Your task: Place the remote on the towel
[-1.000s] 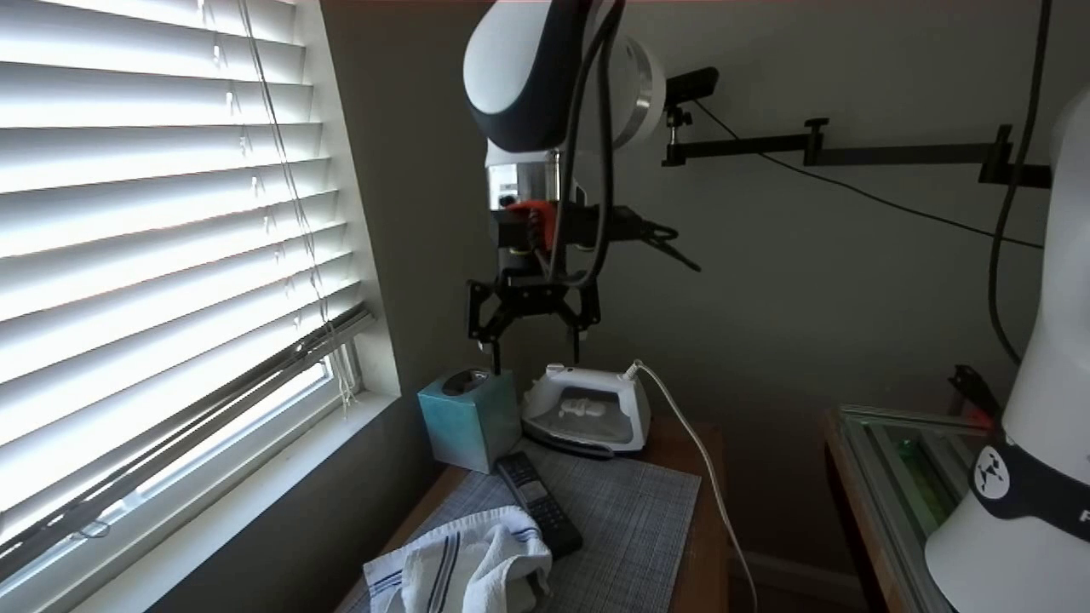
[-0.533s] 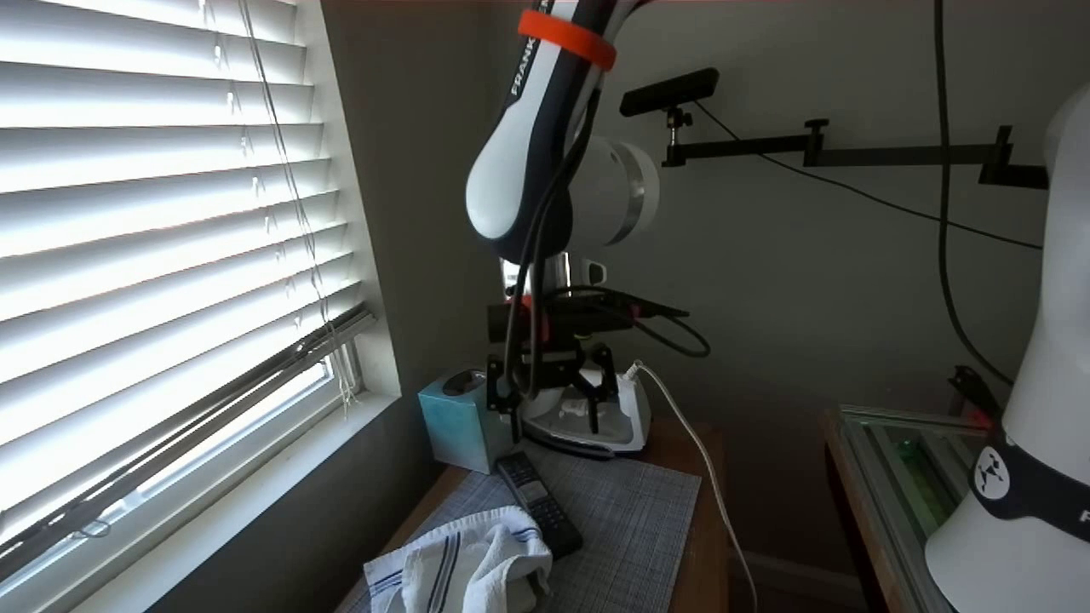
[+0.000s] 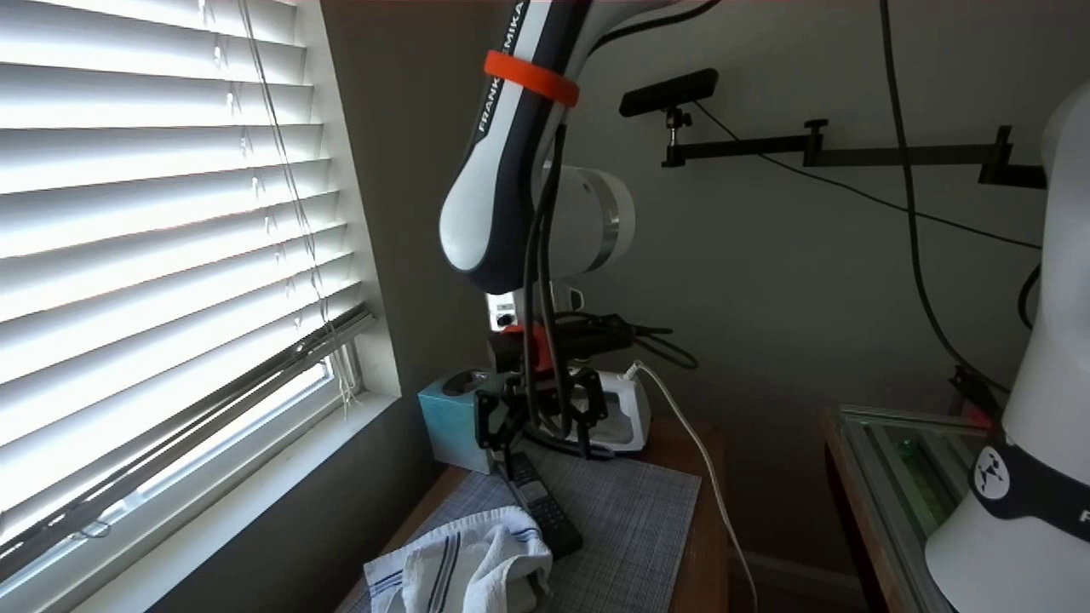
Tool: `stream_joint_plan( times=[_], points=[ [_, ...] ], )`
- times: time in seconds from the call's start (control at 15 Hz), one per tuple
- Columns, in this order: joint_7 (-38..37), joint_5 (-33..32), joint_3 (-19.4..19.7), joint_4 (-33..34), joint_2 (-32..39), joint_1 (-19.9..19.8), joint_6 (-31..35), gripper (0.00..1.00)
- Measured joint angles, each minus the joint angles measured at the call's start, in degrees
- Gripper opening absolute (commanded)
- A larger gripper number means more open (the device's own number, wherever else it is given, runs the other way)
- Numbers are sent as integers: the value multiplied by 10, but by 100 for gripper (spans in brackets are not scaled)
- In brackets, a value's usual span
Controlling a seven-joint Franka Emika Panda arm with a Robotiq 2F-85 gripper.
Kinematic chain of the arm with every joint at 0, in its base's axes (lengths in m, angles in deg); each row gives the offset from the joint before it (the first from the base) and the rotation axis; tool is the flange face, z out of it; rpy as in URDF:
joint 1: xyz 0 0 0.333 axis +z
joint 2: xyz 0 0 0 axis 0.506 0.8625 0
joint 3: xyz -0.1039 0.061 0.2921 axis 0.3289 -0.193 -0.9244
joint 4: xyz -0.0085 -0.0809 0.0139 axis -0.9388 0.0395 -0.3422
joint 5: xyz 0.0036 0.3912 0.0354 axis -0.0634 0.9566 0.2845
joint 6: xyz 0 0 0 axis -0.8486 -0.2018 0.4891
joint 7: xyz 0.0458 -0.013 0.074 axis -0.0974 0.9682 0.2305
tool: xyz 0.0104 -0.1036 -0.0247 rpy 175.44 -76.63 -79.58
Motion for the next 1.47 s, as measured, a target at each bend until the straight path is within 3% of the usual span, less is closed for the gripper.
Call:
stream_joint_plan(
  times=[0.2,0.6,1.2,1.47],
  points=[
    [4,1,1,1,1,0,2,100],
    [23,1,18,30,58,-10,94,100],
    [51,11,16,49,88,-22,104,100],
    [61,37,11,56,129,-43,180,100]
  ],
)
